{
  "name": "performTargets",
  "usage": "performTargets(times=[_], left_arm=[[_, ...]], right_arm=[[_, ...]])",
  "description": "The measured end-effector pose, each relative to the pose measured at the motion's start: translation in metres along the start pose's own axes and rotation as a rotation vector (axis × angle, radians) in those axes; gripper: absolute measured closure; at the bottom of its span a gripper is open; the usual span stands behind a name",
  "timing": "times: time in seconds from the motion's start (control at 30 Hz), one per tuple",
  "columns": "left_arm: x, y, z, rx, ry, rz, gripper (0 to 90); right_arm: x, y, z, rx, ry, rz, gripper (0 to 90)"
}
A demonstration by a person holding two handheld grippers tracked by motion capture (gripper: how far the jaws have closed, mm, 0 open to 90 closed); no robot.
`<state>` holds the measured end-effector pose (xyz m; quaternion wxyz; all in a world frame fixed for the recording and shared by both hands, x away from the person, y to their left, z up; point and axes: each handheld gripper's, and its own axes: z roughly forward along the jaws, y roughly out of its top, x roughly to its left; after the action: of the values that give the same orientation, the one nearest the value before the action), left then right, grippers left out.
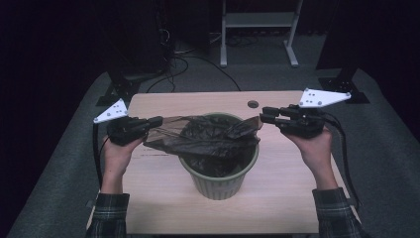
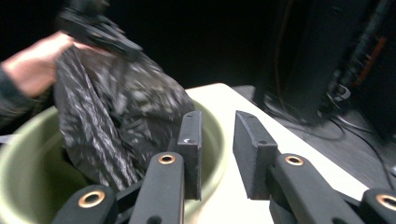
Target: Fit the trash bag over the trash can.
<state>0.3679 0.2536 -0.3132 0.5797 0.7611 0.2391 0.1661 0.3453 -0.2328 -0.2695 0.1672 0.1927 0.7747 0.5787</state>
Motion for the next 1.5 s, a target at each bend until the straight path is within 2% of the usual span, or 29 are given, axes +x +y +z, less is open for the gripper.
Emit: performTargets(times=[0.17,0.3,0.47,0.5,0.53,0.67,0.7,0.73,0.77,0.8,0.83,0.87,0.9,0.97,1.0,1.1,1.2,1.3,1.37,1.4,1.43,1.47,1.5], left_arm=[[-0.002,-0.003,0.001,-0.009,-0.009,-0.008,89.8],[-0.003,-0.003,0.003,-0.006,-0.015,-0.007,89.7],[-0.005,-0.003,0.003,-0.011,-0.019,-0.006,89.7],[-0.005,-0.003,0.003,-0.011,-0.019,-0.006,89.8],[-0.005,-0.003,0.002,-0.010,-0.020,-0.004,89.7],[-0.006,-0.002,0.002,-0.013,-0.025,0.000,89.7],[-0.006,-0.002,0.002,-0.013,-0.025,0.000,89.8],[-0.007,-0.002,0.002,-0.013,-0.026,0.001,89.7],[-0.007,-0.002,0.002,-0.013,-0.028,0.003,89.8],[-0.007,-0.002,0.002,-0.014,-0.028,0.002,89.7],[-0.007,-0.002,0.002,-0.014,-0.028,0.002,89.8],[-0.008,-0.002,0.001,-0.012,-0.021,0.002,89.8],[-0.007,-0.002,0.001,-0.009,-0.018,0.003,89.7],[-0.007,-0.002,0.000,-0.010,-0.016,0.001,89.8],[-0.006,-0.002,-0.001,-0.011,-0.013,0.000,89.8],[-0.007,-0.001,-0.002,-0.014,-0.017,-0.003,89.7],[-0.012,-0.001,0.000,-0.010,-0.029,0.002,89.8],[-0.016,0.000,0.000,-0.008,-0.037,-0.001,89.7],[-0.020,0.001,0.000,-0.003,-0.044,0.003,89.7],[-0.022,0.001,0.000,-0.003,-0.046,0.005,89.7],[-0.022,0.001,0.000,-0.004,-0.048,0.008,89.7],[-0.023,0.002,-0.001,-0.003,-0.048,0.010,89.7],[-0.023,0.002,-0.001,-0.003,-0.048,0.010,89.7]], right_arm=[[0.025,0.007,-0.003,-0.027,0.071,-0.030,69.9],[0.040,0.015,0.005,-0.032,0.146,-0.040,67.7],[0.052,0.016,0.032,0.013,0.241,-0.046,63.5],[0.052,0.016,0.032,0.013,0.241,-0.046,63.5],[0.056,0.012,0.044,0.050,0.264,-0.047,62.9],[0.060,0.005,0.062,0.121,0.288,-0.053,61.6],[0.060,0.005,0.062,0.121,0.288,-0.053,61.6],[0.063,0.003,0.072,0.163,0.286,-0.065,63.6],[0.063,0.002,0.075,0.178,0.283,-0.070,66.1],[0.064,0.001,0.078,0.198,0.279,-0.075,75.1],[0.064,0.001,0.078,0.198,0.279,-0.075,75.1],[0.065,-0.001,0.081,0.213,0.298,-0.088,87.0],[0.065,-0.001,0.081,0.218,0.301,-0.091,89.9],[0.066,-0.002,0.079,0.224,0.314,-0.092,89.9],[0.069,-0.002,0.073,0.227,0.334,-0.097,90.0],[0.074,-0.003,0.055,0.196,0.362,-0.092,90.0],[0.078,-0.008,0.036,0.162,0.367,-0.087,90.0],[0.081,-0.010,0.024,0.147,0.381,-0.068,90.0],[0.084,-0.011,0.019,0.136,0.378,-0.080,89.9],[0.086,-0.011,0.019,0.138,0.360,-0.105,83.1],[0.085,-0.010,0.020,0.133,0.325,-0.114,71.8],[0.083,-0.008,0.022,0.133,0.303,-0.103,65.8],[0.083,-0.008,0.022,0.133,0.303,-0.103,65.8]])
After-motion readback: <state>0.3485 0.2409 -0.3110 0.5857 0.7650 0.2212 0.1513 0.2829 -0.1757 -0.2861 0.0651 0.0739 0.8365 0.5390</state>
